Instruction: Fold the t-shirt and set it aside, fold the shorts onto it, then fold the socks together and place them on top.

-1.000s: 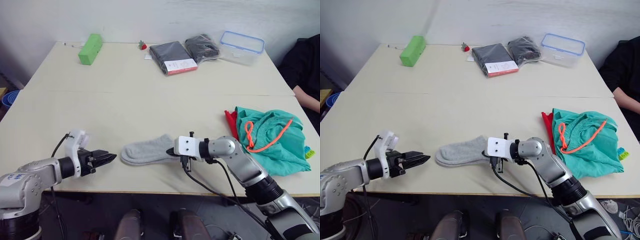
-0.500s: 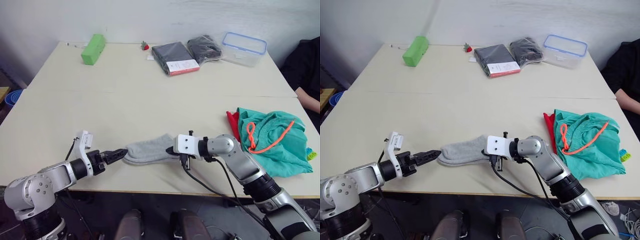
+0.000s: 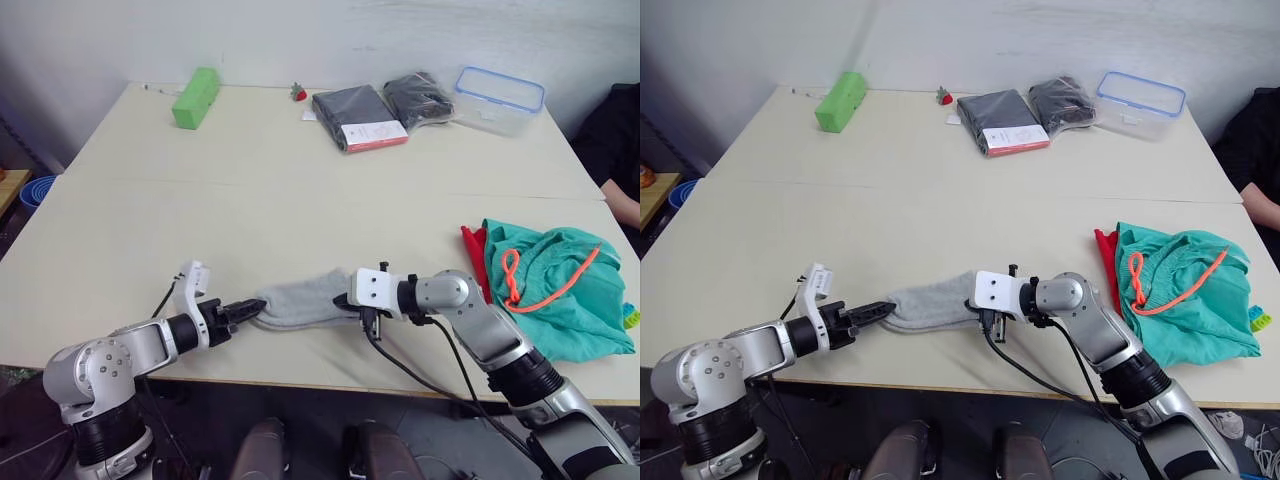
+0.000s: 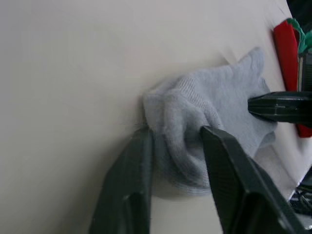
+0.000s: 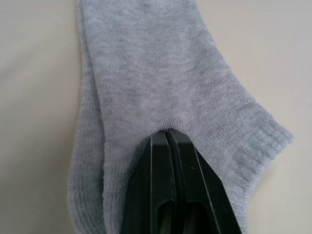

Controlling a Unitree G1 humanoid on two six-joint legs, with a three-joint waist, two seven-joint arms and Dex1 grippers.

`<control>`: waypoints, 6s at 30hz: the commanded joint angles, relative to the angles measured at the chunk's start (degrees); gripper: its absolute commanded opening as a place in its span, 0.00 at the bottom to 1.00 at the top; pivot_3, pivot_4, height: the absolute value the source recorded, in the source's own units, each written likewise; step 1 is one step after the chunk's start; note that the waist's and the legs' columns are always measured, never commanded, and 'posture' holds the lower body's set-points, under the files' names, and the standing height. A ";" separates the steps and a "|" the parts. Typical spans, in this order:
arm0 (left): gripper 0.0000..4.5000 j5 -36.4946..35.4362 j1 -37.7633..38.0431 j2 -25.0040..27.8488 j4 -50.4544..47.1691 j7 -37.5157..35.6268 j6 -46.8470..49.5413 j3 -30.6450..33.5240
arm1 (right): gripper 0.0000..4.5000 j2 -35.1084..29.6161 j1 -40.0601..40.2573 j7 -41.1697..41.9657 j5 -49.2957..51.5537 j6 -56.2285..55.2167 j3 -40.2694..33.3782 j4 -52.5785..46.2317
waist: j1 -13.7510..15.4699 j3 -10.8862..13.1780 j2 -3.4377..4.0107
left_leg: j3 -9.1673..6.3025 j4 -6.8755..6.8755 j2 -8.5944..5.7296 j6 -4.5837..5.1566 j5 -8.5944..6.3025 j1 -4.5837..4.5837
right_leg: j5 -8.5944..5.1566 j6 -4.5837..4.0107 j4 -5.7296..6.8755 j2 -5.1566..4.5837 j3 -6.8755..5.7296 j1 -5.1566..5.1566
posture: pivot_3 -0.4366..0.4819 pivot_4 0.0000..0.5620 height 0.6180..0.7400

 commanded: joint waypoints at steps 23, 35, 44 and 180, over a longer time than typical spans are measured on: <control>0.00 -5.53 -26.08 5.68 13.13 -0.37 -5.71 -28.12 | 0.00 0.22 2.28 -3.12 -1.64 1.33 0.30 -1.08 | -0.06 0.17 -0.29 | 0.02 -0.08 0.09 -0.31 0.21 -0.18 | 0.00 0.00 0.01 0.17 0.03 -0.27 | 0.48 0.27 1.00; 0.67 -5.16 -18.66 9.02 8.43 -14.23 -23.58 -27.06 | 0.00 -1.19 4.16 -3.80 -1.69 1.80 -0.11 -2.53 | -0.02 0.17 -0.28 | 0.03 -0.16 0.14 -0.35 0.21 -0.27 | 0.00 0.00 -0.12 0.20 0.04 -0.34 | 0.48 0.27 1.00; 0.73 -1.89 -10.24 13.94 7.79 -26.17 -38.23 -29.08 | 0.00 -0.99 3.23 -3.30 -2.42 1.14 0.37 -1.59 | 0.00 0.17 -0.28 | 0.03 -0.15 0.17 -0.31 0.20 -0.28 | 0.00 -0.01 -0.22 0.20 0.02 -0.29 | 0.48 0.27 1.00; 0.00 33.29 -19.08 9.68 22.54 -31.35 -69.49 -43.85 | 0.00 25.20 -0.15 -51.36 60.61 77.01 -50.99 3.24 | -2.12 0.18 -0.01 | -0.13 -0.11 -0.07 0.80 0.48 -0.98 | 0.18 0.24 0.22 -0.15 -0.29 -0.93 | 0.48 0.27 1.00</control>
